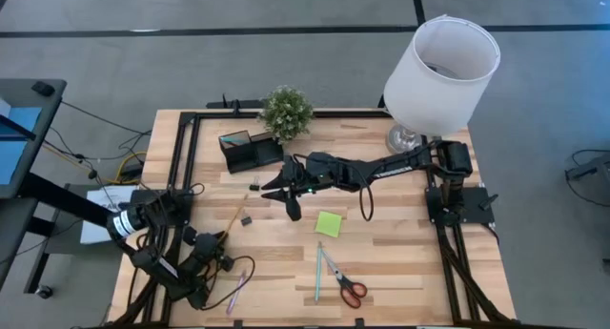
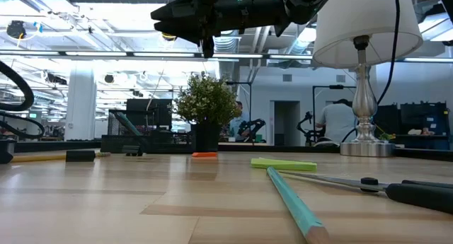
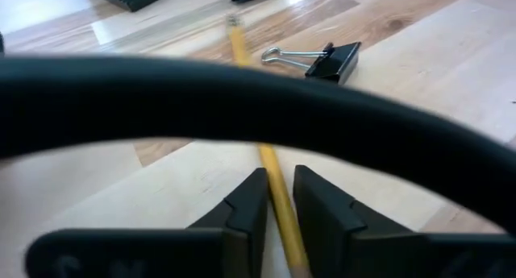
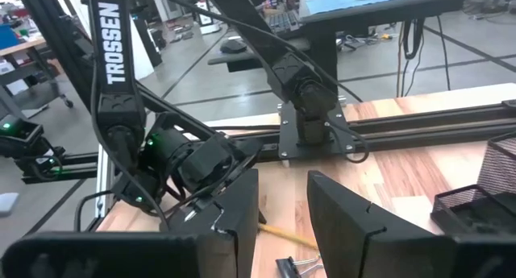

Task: Pick and place office supplies into organizer
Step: Put the yellow pencil into the black organizer

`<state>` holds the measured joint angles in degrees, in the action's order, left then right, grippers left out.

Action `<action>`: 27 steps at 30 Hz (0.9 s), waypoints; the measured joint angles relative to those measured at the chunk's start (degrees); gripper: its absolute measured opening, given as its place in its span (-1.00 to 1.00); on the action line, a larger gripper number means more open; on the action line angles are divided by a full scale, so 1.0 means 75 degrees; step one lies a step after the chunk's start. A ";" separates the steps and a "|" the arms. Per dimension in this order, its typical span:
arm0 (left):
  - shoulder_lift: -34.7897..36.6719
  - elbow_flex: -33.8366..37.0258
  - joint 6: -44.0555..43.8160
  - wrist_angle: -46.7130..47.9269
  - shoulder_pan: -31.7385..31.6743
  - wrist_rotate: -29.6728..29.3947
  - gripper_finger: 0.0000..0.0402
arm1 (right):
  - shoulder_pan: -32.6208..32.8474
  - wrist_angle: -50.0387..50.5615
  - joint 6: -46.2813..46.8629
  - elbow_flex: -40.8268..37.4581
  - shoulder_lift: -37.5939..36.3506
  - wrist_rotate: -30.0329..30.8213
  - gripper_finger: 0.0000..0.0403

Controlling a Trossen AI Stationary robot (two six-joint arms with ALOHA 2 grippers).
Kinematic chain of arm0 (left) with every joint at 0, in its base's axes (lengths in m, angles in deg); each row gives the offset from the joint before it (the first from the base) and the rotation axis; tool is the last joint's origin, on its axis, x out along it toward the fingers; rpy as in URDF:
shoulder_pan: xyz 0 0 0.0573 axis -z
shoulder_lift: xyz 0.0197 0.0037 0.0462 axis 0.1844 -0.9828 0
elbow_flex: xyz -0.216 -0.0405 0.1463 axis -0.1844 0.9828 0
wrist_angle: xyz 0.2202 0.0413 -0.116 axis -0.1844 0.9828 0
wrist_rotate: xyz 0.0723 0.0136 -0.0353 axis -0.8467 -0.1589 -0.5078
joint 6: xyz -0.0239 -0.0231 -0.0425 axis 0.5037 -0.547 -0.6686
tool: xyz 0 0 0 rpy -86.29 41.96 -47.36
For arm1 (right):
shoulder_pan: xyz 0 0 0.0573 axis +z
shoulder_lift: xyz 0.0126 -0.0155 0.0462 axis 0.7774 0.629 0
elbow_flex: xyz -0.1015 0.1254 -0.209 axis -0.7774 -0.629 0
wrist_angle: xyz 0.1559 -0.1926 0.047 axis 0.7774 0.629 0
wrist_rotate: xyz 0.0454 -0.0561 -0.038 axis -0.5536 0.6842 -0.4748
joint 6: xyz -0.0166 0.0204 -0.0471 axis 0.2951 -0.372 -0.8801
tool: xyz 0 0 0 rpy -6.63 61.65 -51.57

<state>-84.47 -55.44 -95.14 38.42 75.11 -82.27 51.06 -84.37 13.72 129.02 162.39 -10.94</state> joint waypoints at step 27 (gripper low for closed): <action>0.1676 0.0235 0.0301 0.0468 -0.0355 0.0024 -0.99 | 0.0328 0.0893 -0.4171 0.0082 0.0571 0.0018 -0.49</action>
<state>-71.90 -53.68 -92.88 41.93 72.45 -82.09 53.51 -77.67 -17.56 129.63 166.68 -10.80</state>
